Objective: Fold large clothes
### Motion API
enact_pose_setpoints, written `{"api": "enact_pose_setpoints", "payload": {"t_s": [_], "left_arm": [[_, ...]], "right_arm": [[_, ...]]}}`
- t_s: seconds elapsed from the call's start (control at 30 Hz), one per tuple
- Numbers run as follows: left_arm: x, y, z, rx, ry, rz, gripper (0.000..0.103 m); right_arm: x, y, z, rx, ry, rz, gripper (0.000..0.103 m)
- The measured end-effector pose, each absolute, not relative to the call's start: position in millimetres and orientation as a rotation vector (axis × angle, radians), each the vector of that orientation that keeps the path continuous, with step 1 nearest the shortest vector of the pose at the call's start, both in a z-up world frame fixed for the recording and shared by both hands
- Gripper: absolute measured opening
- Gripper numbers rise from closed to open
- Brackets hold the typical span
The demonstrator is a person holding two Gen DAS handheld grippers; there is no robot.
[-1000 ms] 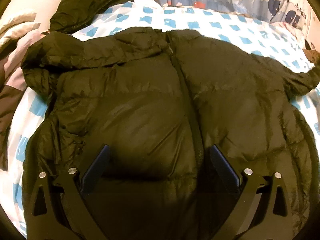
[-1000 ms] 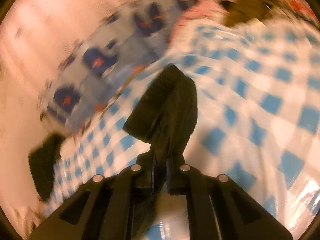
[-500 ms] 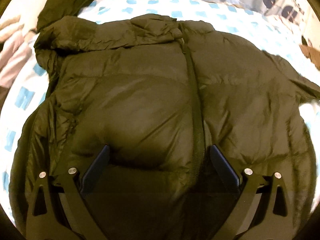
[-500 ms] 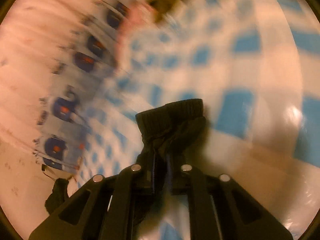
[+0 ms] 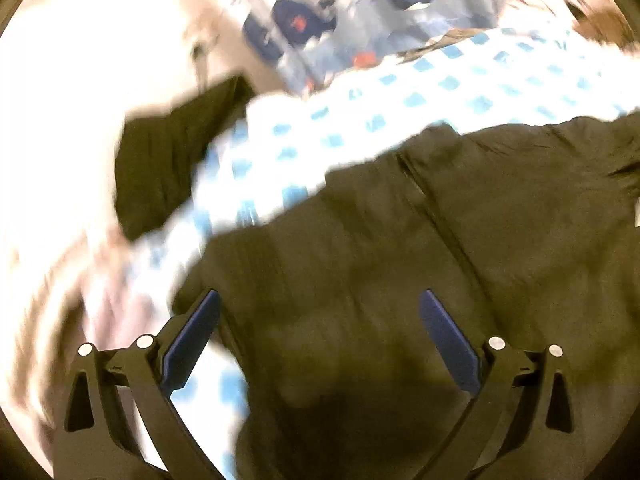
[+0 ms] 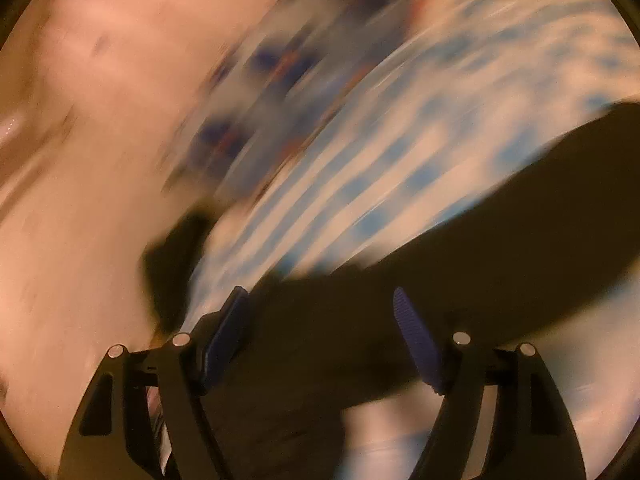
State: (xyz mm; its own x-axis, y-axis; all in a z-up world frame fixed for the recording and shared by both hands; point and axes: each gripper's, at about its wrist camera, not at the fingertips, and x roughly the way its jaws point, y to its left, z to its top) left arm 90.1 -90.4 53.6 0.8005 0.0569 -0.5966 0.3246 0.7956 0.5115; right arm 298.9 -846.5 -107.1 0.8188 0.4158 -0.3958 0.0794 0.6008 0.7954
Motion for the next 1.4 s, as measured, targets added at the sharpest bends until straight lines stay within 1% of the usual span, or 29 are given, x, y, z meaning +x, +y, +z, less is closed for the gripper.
{"api": "enact_pose_setpoints", "payload": {"t_s": [0.07,0.13,0.2,0.3,0.4,0.43,0.47,0.5,0.57,0.6,0.73,0.8,0.87,0.93,1.0,1.13,1.2,1.23,1.3,1.33,1.37,1.4], "left_arm": [[117.9,-107.6,44.5,0.712,0.655,-0.219,0.096],[151.3,-124.2,22.9,0.738,0.742,-0.283,0.096],[177.6,-138.7,-1.6,0.815,0.742,-0.232,0.096],[210.5,-145.4,-35.2,0.865,0.787,-0.172,0.096],[240.5,-136.3,-52.9,0.837,0.846,-0.095,0.096],[248.3,-129.7,-52.4,0.786,0.869,-0.085,0.09],[254.2,-122.6,-49.0,0.744,0.888,-0.074,0.052],[259.0,-110.5,-44.1,0.708,0.913,-0.034,0.021],[262.4,-89.1,-22.2,0.662,0.886,0.011,0.01],[262.5,-79.5,-9.9,0.669,0.855,0.048,0.008],[272.5,-5.7,62.4,0.587,0.75,0.273,0.007],[276.3,42.8,95.3,0.516,0.73,0.39,0.007],[278.4,84.1,113.9,0.487,0.734,0.482,0.007],[275.6,114.1,119.2,0.521,0.753,0.546,0.008],[276.2,132.1,113.0,0.569,0.798,0.569,0.009],[264.9,153.2,63.8,0.807,0.921,0.576,0.016],[255.6,148.7,48.8,0.921,0.918,0.572,0.026],[247.9,144.0,49.2,0.928,0.906,0.561,0.029],[230.4,136.6,67.8,0.848,0.855,0.525,0.04],[217.3,133.1,86.0,0.78,0.795,0.52,0.043],[207.7,132.0,98.8,0.725,0.748,0.52,0.055],[190.0,128.5,120.9,0.613,0.675,0.489,0.069]], "right_arm": [[336.6,-787.9,-131.0,0.976,0.645,0.325,0.072],[364.2,-738.1,-161.3,0.999,0.702,0.369,0.072],[380.1,-709.0,-190.0,1.0,0.759,0.376,0.072],[383.8,-695.0,-217.9,0.934,0.815,0.37,0.072],[383.7,-701.6,-227.5,0.961,0.783,0.4,0.072],[381.9,-702.2,-230.1,0.977,0.771,0.401,0.072],[381.6,-704.0,-234.1,0.987,0.763,0.41,0.072],[382.1,-704.9,-237.3,0.986,0.759,0.412,0.072],[378.5,-705.1,-238.7,0.964,0.758,0.409,0.072],[379.7,-704.8,-240.7,0.949,0.76,0.405,0.072],[376.0,-704.4,-232.2,0.937,0.757,0.403,0.072],[375.3,-703.6,-231.3,0.936,0.756,0.402,0.072],[380.2,-698.4,-227.1,0.928,0.755,0.401,0.072],[381.4,-697.2,-226.2,0.918,0.756,0.397,0.073],[381.8,-695.7,-224.4,0.908,0.757,0.393,0.073],[382.2,-693.9,-224.6,0.883,0.762,0.384,0.073],[381.4,-693.7,-224.6,0.871,0.764,0.38,0.073],[381.2,-693.5,-224.6,0.867,0.765,0.378,0.073],[382.6,-691.5,-224.0,0.858,0.765,0.372,0.073],[382.2,-691.7,-224.2,0.855,0.764,0.371,0.073],[382.2,-691.9,-224.3,0.854,0.765,0.37,0.073],[382.0,-692.0,-224.3,0.854,0.765,0.37,0.073]]}}
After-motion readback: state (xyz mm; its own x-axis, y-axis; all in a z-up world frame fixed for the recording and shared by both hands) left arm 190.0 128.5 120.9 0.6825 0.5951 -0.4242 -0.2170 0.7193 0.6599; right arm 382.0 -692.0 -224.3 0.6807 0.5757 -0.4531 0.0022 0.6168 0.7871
